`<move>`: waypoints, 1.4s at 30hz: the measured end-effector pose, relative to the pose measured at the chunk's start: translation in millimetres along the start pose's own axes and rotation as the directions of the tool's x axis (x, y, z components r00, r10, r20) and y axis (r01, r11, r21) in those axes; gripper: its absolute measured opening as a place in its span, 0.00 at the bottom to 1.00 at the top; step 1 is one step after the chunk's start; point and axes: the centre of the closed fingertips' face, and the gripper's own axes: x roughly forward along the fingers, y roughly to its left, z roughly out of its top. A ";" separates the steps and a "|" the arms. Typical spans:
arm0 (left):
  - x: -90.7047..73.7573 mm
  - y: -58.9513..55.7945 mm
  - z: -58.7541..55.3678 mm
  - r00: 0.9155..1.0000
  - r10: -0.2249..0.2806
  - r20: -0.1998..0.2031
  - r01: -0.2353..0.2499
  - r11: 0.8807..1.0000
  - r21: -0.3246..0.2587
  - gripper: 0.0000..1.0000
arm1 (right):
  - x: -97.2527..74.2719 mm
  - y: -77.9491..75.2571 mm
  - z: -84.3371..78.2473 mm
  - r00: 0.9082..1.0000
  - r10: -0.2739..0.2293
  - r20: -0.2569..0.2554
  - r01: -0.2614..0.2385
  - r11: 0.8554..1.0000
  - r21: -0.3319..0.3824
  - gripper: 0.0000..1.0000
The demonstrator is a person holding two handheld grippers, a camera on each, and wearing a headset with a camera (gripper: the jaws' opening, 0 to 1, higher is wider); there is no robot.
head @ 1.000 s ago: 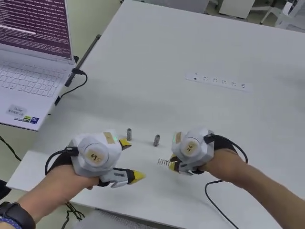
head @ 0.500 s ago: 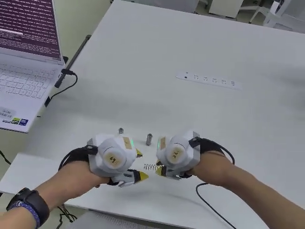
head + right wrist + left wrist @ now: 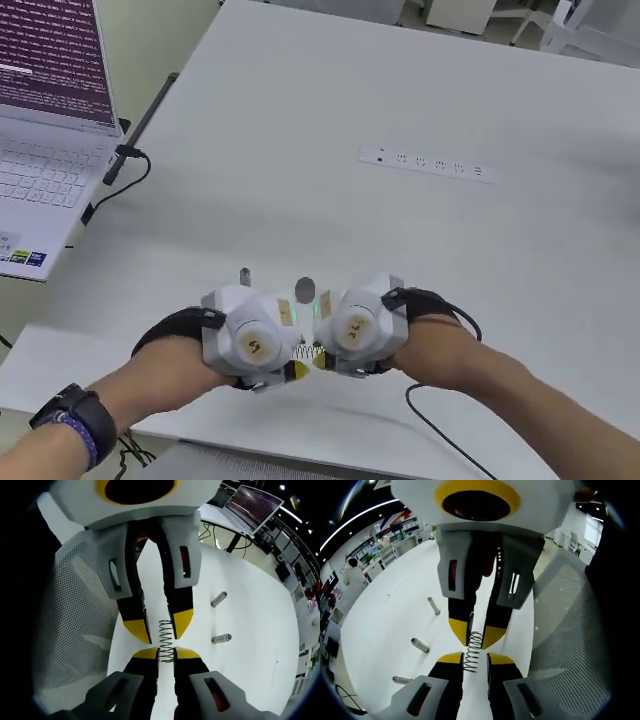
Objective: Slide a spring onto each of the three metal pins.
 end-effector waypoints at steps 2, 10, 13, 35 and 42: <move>0.5 0.3 -0.8 1.000 -0.002 -0.005 0.002 1.000 0.005 0.08 | -0.1 1.1 0.3 1.000 0.003 -0.006 -0.003 1.000 -0.015 0.08; 1.1 -0.1 -5.7 1.000 -0.008 -0.030 0.009 1.000 0.021 0.04 | -2.1 3.6 3.3 1.000 0.006 -0.008 -0.006 0.999 -0.041 0.08; 1.5 -1.6 -5.5 1.000 -0.015 -0.027 0.016 1.000 0.017 0.03 | -3.1 4.4 3.6 1.000 0.003 -0.009 -0.004 0.999 -0.048 0.08; -8.5 -4.1 3.1 0.999 -0.001 0.035 0.001 1.000 0.002 0.03 | -22.1 0.8 -11.2 0.996 -0.005 0.093 -0.003 0.997 0.082 0.14; -12.1 -5.5 6.5 0.998 -0.002 0.055 0.001 1.000 0.006 0.03 | -23.1 5.8 -2.4 0.987 0.012 0.159 -0.022 0.998 0.064 0.15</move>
